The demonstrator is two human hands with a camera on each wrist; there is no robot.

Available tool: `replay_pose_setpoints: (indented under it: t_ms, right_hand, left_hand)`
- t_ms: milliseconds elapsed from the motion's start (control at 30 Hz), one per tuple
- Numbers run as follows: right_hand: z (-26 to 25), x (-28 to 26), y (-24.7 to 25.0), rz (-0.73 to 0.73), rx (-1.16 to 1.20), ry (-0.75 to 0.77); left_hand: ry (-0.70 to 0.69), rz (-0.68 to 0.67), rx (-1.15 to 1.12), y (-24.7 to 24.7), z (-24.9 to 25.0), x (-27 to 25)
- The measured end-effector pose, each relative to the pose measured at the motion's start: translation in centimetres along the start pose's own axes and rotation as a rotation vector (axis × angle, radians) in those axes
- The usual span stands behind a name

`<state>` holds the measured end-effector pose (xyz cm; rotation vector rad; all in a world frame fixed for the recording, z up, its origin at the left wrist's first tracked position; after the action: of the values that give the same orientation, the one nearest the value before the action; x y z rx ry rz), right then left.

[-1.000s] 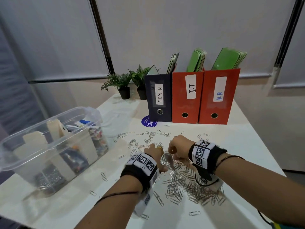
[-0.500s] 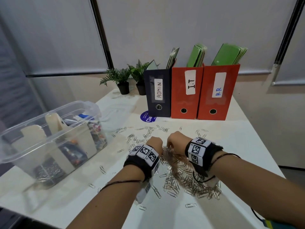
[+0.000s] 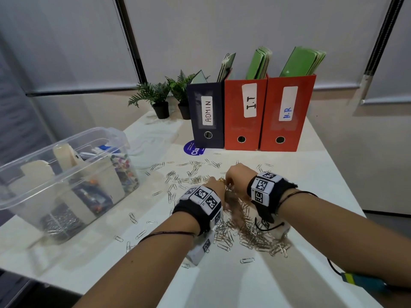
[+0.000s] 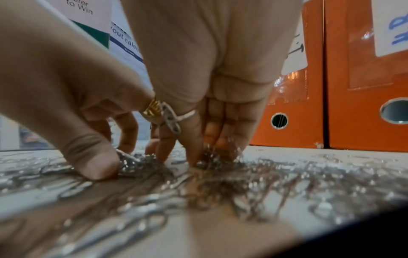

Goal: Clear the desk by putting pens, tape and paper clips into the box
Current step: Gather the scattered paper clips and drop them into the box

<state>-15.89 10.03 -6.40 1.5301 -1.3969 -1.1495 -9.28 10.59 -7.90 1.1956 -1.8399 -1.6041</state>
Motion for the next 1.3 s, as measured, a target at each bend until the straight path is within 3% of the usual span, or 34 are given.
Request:
replay_pose_setpoints:
  t_ms: [200,433,633,833,1100,1300]
  right_hand:
    - [0.4,0.0,0.9,0.007,0.052,-0.042]
    - [0.3,0.0,-0.1,-0.098,-0.067,-0.138]
    - [-0.7,-0.3,0.4,-0.06,-0.146,-0.161]
    - [-1.6,-0.2,1.1,-0.015,-0.071,-0.071]
    - [-4.5,-0.3,3.2,0.047,0.078,0.04]
    - [-11.3,0.1,6.2,0.129,0.191,0.195]
  left_hand:
    - [-0.04,-0.006,0.012,0.2,0.1,0.9]
    - [-0.014,0.018,-0.043,0.6,-0.5,0.7]
    - [0.028,0.066,-0.094,1.2,-1.2,0.7]
    - [0.057,0.109,-0.156,1.3,-3.1,1.1]
    - [0.134,0.304,-0.279,3.8,-7.5,-0.8]
    - [0.285,0.556,-0.507,7.9,-15.5,-7.4]
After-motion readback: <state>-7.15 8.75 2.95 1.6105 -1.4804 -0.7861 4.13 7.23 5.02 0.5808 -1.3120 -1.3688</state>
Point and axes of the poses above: each hand's wrist, its own x-axis towards the middle knuckle, its own y-axis out of the back of the hand, z = x × y, the point moved 8 cm from there along x, towards the middle knuckle, and after that the axes turned 12 degrees about x, right-handed, at the moved point
